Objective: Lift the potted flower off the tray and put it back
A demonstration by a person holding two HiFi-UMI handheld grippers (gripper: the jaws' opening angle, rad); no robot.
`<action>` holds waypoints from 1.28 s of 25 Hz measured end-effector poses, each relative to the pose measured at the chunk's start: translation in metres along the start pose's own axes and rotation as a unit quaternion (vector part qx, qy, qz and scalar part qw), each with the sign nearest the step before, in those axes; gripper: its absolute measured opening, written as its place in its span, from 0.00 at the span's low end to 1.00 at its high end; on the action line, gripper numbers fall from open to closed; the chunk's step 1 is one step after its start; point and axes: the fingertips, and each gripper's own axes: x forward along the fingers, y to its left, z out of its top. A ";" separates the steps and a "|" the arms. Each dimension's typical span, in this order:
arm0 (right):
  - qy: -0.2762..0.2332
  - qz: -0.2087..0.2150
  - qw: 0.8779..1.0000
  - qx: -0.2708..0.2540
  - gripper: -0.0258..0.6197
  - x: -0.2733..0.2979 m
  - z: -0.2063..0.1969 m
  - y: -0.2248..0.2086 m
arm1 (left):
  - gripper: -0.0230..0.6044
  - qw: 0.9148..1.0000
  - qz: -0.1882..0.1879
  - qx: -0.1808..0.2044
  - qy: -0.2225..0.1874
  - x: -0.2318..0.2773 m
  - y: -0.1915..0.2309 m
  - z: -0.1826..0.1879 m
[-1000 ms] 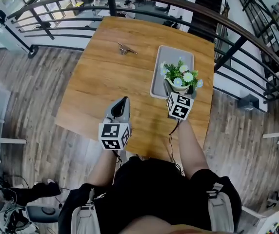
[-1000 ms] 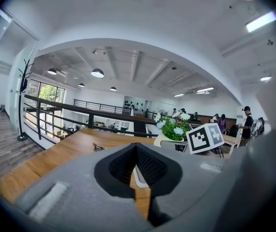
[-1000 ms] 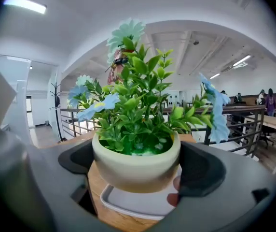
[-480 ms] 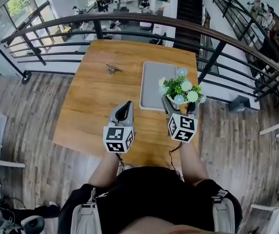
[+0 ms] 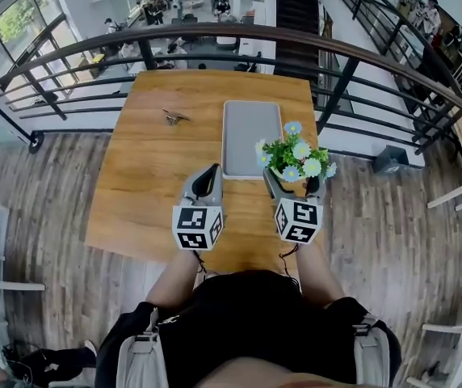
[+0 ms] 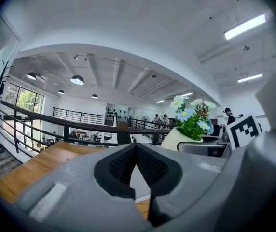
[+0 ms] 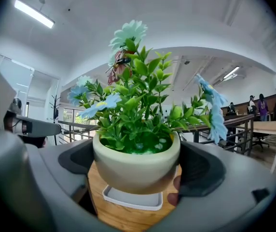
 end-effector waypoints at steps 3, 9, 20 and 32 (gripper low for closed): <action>-0.001 -0.001 1.000 0.006 0.89 -0.001 0.002 -0.002 | 0.06 1.000 0.000 0.003 0.000 -0.001 -0.001 0.003; -0.008 0.004 1.000 0.005 0.88 0.002 0.006 -0.005 | 0.06 1.000 0.010 0.005 0.001 -0.006 -0.002 0.004; 0.016 0.033 0.999 -0.011 0.85 0.082 -0.026 -0.001 | 0.06 0.998 0.058 0.008 0.034 -0.022 0.008 -0.019; 0.070 0.052 0.996 -0.005 0.84 0.172 -0.104 -0.002 | 0.06 0.987 0.133 -0.005 0.087 -0.022 0.038 -0.063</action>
